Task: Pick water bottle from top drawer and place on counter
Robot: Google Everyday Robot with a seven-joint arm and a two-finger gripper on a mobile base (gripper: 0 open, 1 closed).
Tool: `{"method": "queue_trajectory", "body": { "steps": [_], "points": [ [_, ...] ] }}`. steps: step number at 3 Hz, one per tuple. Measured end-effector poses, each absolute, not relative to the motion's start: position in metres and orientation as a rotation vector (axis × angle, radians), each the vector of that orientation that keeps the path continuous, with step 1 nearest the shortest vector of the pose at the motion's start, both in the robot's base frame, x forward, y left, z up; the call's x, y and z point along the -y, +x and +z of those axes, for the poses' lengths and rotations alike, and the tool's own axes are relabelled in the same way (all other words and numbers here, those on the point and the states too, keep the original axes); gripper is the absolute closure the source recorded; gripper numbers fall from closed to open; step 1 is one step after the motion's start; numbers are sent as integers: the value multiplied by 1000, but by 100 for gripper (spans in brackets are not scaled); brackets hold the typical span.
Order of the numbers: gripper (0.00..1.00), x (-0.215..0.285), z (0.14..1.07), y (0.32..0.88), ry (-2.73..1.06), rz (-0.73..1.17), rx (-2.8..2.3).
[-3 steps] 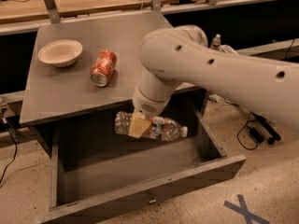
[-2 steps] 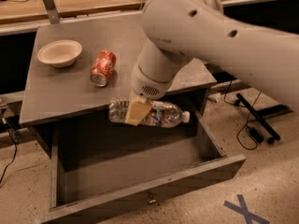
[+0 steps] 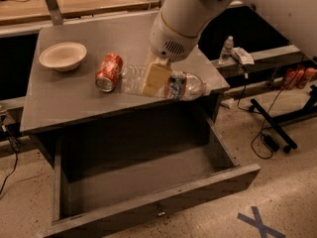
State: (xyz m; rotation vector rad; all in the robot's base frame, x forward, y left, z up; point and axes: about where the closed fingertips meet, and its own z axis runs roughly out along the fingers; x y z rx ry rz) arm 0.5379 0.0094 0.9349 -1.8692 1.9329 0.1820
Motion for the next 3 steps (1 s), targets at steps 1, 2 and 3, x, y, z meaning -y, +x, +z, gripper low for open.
{"method": "queue_trajectory", "body": {
  "steps": [1, 2, 3],
  "points": [
    [100, 15, 937, 586, -1787, 233, -2019],
    [100, 35, 931, 634, -1688, 231, -2115],
    [98, 32, 918, 663, -1635, 173, -2187]
  ]
}}
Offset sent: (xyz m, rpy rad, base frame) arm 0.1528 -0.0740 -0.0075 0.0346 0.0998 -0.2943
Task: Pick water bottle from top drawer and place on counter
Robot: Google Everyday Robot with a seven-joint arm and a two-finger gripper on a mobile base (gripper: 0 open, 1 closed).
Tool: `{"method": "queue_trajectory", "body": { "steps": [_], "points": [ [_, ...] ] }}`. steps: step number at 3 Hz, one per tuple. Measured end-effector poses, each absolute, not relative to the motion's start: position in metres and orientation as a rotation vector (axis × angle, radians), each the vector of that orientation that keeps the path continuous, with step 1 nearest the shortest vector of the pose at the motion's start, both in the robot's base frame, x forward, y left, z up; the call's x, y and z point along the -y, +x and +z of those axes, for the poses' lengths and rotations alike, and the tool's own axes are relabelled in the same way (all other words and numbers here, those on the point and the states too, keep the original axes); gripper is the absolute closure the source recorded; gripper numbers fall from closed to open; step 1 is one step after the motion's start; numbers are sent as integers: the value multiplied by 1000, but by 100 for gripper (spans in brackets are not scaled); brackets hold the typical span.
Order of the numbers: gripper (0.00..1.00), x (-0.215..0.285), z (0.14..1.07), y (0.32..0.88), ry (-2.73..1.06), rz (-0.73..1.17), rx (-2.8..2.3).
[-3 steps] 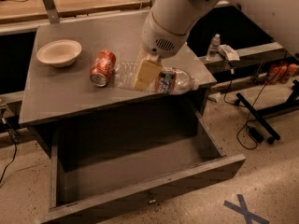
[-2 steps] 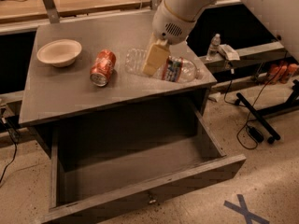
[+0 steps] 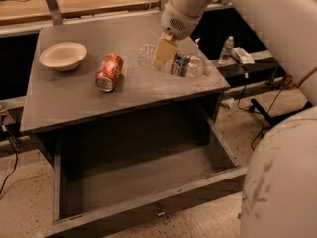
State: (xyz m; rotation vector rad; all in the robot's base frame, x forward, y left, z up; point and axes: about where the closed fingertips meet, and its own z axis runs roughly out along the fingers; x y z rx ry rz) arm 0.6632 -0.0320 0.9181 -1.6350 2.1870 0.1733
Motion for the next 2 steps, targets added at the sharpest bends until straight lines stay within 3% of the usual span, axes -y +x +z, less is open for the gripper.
{"method": "queue_trajectory", "body": {
  "steps": [1, 2],
  "points": [
    [85, 20, 897, 678, -1630, 89, -2237],
    [60, 13, 870, 682, -1636, 40, -2280]
  ]
}}
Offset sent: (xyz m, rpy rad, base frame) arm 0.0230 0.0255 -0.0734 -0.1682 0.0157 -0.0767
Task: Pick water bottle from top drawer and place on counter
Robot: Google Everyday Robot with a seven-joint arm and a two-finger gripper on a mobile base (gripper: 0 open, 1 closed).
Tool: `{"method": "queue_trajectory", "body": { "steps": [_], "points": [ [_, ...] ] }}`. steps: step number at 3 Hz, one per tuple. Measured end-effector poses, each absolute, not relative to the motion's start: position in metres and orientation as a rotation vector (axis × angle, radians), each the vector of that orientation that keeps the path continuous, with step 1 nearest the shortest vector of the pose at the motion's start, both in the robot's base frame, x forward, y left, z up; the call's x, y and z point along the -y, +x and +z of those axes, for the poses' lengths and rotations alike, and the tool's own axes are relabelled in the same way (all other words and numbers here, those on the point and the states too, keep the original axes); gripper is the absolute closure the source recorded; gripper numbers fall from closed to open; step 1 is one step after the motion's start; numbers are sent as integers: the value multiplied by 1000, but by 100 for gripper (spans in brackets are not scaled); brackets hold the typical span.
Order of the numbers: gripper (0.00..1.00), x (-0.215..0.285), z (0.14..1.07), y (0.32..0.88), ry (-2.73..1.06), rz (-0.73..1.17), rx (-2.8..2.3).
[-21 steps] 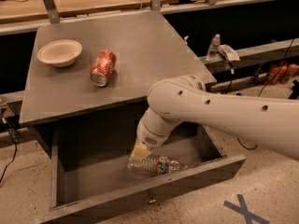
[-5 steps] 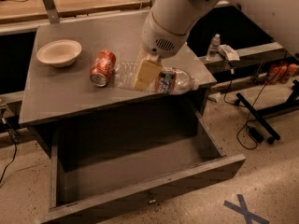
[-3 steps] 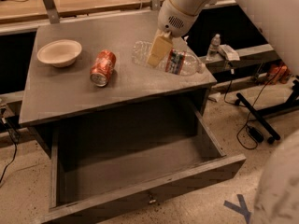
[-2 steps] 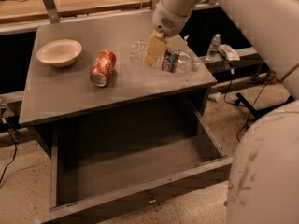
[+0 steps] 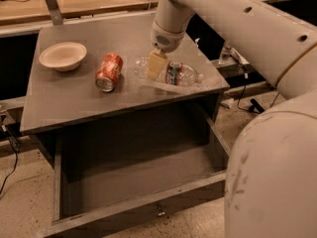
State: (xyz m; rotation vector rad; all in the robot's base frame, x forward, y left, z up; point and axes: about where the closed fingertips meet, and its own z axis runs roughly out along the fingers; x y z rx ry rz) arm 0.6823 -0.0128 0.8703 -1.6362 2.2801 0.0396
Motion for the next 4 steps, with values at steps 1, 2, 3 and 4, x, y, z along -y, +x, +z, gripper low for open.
{"method": "queue_trajectory", "body": {
  "steps": [1, 2, 3, 4],
  "points": [
    [38, 12, 867, 683, -1640, 40, -2283],
    [6, 10, 864, 683, -1644, 42, -2284],
    [0, 10, 863, 683, -1646, 43, -2284],
    [0, 10, 863, 683, -1646, 43, -2285]
  ]
}}
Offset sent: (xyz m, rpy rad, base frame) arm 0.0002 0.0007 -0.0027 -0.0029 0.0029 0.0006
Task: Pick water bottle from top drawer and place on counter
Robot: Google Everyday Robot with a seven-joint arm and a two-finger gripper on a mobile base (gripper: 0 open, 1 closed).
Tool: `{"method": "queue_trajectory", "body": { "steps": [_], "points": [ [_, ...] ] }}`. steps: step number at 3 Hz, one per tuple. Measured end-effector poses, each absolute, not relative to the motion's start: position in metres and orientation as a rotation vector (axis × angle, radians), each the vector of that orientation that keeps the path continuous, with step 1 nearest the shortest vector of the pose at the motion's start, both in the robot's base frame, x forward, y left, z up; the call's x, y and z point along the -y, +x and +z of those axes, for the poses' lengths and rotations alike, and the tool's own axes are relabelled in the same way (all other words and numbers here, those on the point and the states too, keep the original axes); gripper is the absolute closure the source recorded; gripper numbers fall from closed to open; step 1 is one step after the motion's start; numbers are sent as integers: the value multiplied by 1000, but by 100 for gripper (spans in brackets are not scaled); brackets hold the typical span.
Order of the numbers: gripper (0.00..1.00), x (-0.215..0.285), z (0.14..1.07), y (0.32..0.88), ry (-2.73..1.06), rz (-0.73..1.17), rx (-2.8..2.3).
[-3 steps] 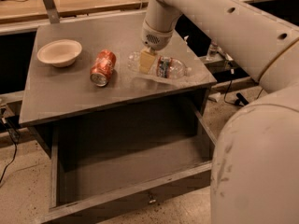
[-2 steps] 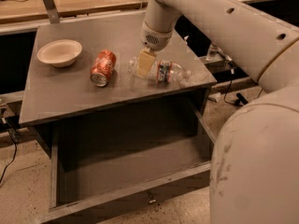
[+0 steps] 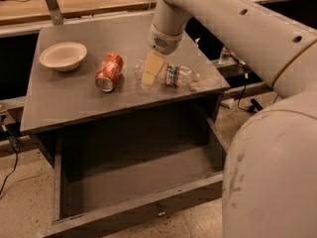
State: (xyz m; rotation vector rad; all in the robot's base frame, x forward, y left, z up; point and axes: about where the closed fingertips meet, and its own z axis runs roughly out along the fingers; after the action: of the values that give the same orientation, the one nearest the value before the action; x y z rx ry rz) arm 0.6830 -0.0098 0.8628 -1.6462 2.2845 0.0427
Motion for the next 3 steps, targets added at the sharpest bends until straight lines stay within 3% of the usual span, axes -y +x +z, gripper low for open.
{"method": "queue_trajectory", "body": {
  "steps": [3],
  "points": [
    [0, 45, 911, 646, -1524, 103, -2070]
  ]
}}
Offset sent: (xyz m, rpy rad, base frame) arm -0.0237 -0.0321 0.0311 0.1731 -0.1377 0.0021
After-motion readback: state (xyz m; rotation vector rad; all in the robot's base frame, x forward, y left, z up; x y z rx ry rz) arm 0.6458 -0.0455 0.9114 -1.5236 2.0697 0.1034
